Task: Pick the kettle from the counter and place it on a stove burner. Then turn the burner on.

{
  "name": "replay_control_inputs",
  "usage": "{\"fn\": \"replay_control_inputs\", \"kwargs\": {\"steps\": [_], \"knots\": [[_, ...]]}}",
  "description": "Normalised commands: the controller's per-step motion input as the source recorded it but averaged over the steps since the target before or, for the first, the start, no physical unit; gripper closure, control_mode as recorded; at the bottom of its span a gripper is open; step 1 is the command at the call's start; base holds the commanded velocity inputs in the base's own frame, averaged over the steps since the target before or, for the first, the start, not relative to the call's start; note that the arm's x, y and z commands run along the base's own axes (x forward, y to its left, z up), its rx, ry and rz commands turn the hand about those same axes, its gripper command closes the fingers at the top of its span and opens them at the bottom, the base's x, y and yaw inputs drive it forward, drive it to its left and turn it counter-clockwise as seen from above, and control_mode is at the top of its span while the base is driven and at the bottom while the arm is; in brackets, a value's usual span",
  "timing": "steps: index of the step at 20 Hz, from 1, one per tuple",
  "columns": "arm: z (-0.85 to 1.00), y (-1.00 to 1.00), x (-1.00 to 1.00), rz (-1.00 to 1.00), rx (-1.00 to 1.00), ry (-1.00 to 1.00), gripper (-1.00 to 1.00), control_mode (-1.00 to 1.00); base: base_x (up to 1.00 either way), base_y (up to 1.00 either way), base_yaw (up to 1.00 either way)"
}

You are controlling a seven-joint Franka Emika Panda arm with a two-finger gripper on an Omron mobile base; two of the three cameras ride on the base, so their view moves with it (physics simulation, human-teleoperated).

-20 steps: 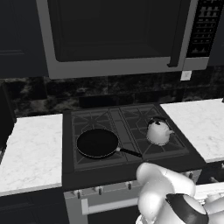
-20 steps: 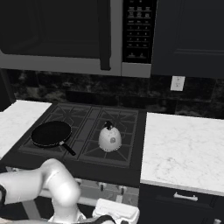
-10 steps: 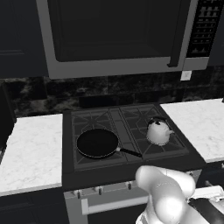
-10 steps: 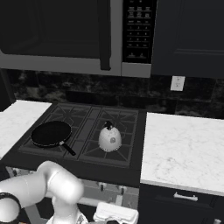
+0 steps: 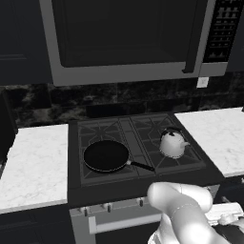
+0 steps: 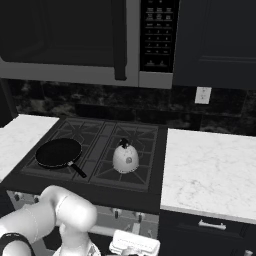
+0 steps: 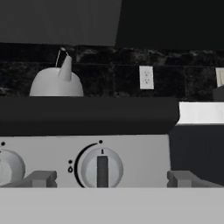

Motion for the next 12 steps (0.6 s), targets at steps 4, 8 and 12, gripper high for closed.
{"fn": "replay_control_inputs", "kwargs": {"steps": [4,8,12], "knots": [[0.0,0.0,0.31,0.0,0.12,0.0,-1.0,-1.0,0.0,0.0,0.0],[0.0,0.0,0.29,0.0,0.1,0.0,-1.0,-1.0,0.0,0.0,0.0],[-0.06,0.0,0.19,0.0,0.04,0.0,-1.0,-1.0,0.0,0.0,0.0]]}}
